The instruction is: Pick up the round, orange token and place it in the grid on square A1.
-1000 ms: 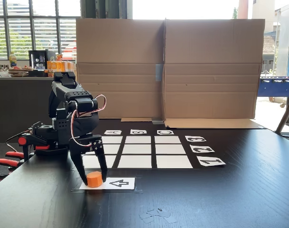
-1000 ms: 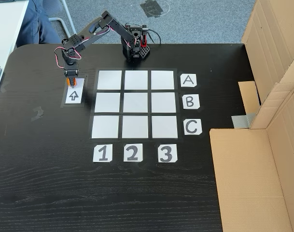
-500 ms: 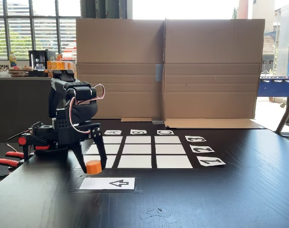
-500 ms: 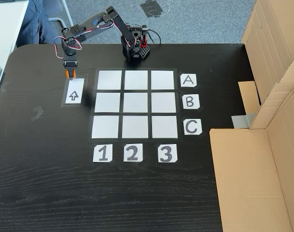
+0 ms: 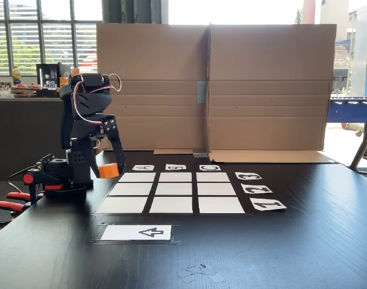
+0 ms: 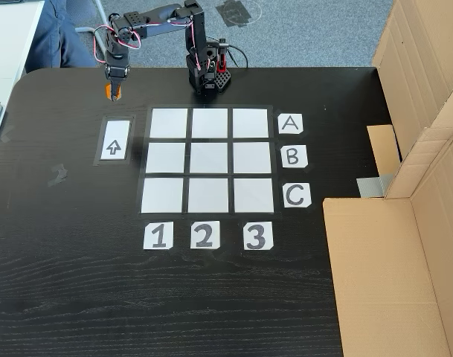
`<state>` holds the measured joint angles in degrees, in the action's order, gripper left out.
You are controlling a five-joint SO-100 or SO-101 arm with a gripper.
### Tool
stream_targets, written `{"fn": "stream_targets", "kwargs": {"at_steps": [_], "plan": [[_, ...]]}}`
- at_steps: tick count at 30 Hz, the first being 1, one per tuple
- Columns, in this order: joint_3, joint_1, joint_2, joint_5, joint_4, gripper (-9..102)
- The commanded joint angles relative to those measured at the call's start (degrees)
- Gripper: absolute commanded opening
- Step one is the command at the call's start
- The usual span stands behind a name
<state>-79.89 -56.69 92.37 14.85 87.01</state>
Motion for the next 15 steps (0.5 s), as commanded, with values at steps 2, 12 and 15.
{"fn": "stream_targets", "kwargs": {"at_steps": [2, 12, 15], "plan": [[-7.2, 1.2, 12.9, -0.4, 0.7, 12], [-25.8, 4.6, 29.4, -0.5, 0.4, 12], [-30.8, 6.0, 33.5, -0.5, 0.3, 12]]}}
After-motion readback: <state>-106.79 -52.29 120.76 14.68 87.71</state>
